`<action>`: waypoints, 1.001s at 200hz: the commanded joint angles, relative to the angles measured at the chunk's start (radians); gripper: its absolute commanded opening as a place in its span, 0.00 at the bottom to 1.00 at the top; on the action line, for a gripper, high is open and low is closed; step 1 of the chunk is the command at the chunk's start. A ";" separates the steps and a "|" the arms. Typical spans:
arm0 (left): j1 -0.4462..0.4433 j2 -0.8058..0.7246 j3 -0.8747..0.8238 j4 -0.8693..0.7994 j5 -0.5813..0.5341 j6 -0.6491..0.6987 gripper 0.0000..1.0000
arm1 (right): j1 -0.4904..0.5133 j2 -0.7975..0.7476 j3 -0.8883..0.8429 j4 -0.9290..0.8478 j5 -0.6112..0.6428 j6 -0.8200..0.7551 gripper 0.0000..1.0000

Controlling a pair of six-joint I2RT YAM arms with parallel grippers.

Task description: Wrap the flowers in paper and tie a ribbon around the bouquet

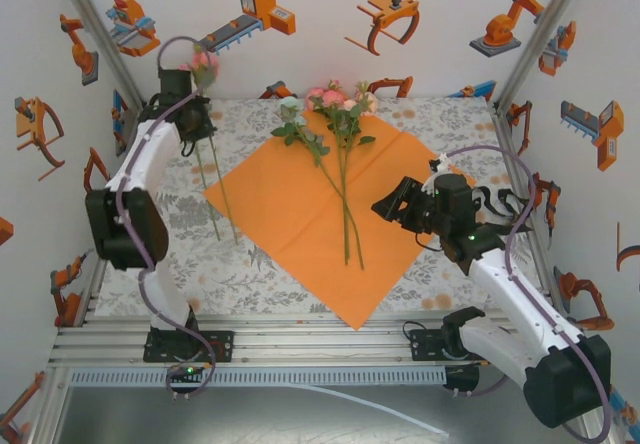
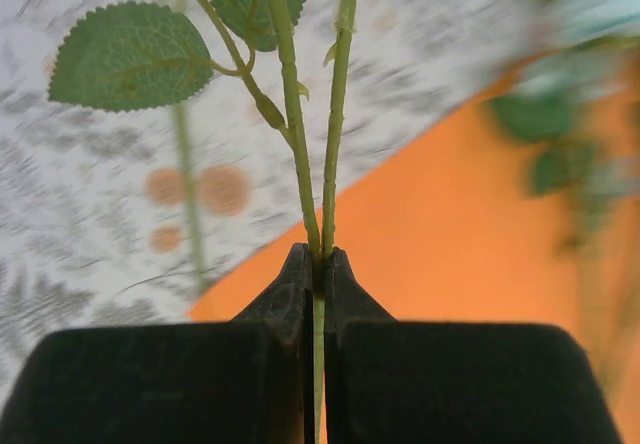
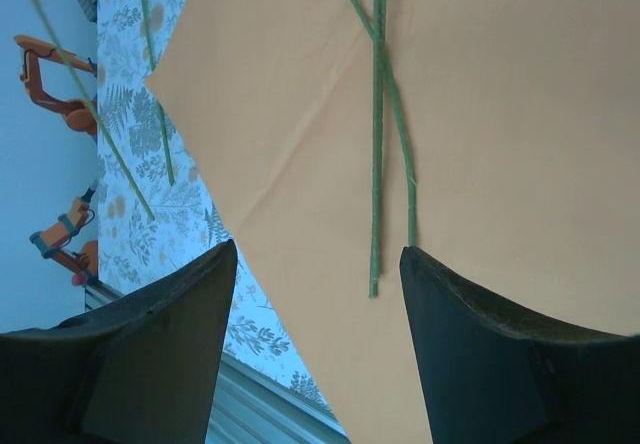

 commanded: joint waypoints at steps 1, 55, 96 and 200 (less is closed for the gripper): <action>-0.055 -0.052 -0.072 0.255 0.202 -0.221 0.00 | 0.006 0.012 0.016 0.038 0.010 0.008 0.62; -0.330 0.308 0.332 0.272 0.261 -0.355 0.00 | 0.007 0.007 0.016 0.035 0.009 0.014 0.62; -0.416 0.590 0.582 0.253 0.203 -0.488 0.00 | 0.007 -0.012 0.007 0.003 0.009 0.000 0.62; -0.424 0.537 0.310 0.276 0.061 -0.540 0.01 | 0.008 0.018 -0.018 0.061 -0.023 0.034 0.62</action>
